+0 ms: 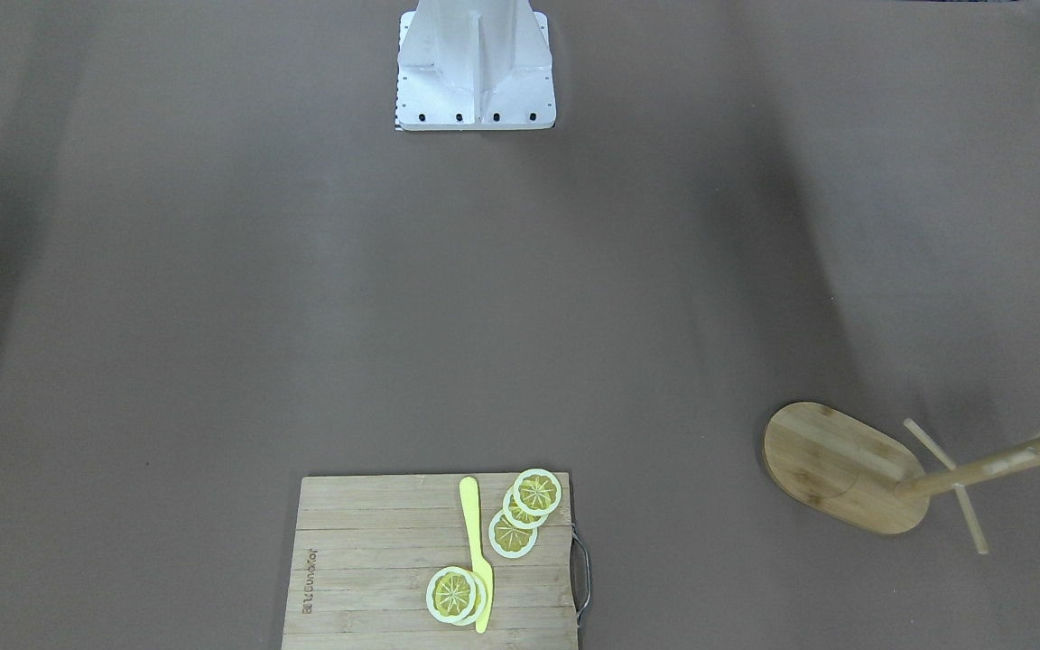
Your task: Hang cup on storage rack
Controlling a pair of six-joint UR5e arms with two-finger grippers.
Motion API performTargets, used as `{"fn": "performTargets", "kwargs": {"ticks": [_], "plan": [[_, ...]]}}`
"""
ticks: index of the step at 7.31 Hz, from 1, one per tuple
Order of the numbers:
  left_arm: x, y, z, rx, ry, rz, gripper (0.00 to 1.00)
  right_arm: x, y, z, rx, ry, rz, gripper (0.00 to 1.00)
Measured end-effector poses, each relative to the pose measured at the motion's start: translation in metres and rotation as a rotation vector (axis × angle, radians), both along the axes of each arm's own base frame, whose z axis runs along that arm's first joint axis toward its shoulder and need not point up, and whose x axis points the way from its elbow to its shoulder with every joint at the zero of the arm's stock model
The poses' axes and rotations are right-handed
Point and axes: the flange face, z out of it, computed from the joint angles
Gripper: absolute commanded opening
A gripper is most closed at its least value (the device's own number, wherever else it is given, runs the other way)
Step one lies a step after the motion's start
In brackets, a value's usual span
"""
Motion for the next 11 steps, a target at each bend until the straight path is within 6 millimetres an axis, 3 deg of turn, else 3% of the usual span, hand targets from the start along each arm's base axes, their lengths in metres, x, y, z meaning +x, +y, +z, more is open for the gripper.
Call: {"fn": "performTargets", "kwargs": {"ticks": [1,5,6,7,8,9,11], "plan": [[0.0,0.0,0.0,0.0,0.0,0.0,0.98,-0.005,0.001,0.003,-0.004,0.007,-0.008,0.01],[0.0,0.0,0.0,0.0,-0.002,0.0,0.98,-0.014,-0.003,-0.001,0.0,0.015,-0.016,0.0],[0.0,0.0,0.0,0.002,-0.001,0.0,0.98,-0.021,-0.012,-0.021,0.006,0.003,0.004,0.0],[0.0,0.0,-0.001,0.005,0.0,0.001,0.98,-0.046,-0.017,-0.057,0.001,-0.023,0.038,0.0],[0.0,0.0,-0.003,0.013,0.001,0.001,0.98,-0.092,-0.011,-0.103,-0.017,-0.053,0.065,0.0],[0.0,0.0,-0.004,0.021,0.002,0.0,0.98,-0.147,0.004,-0.154,-0.035,-0.084,0.081,0.0],[0.0,0.0,-0.005,0.028,0.008,0.003,0.98,-0.248,0.059,-0.254,-0.069,-0.139,0.117,0.0]]}}
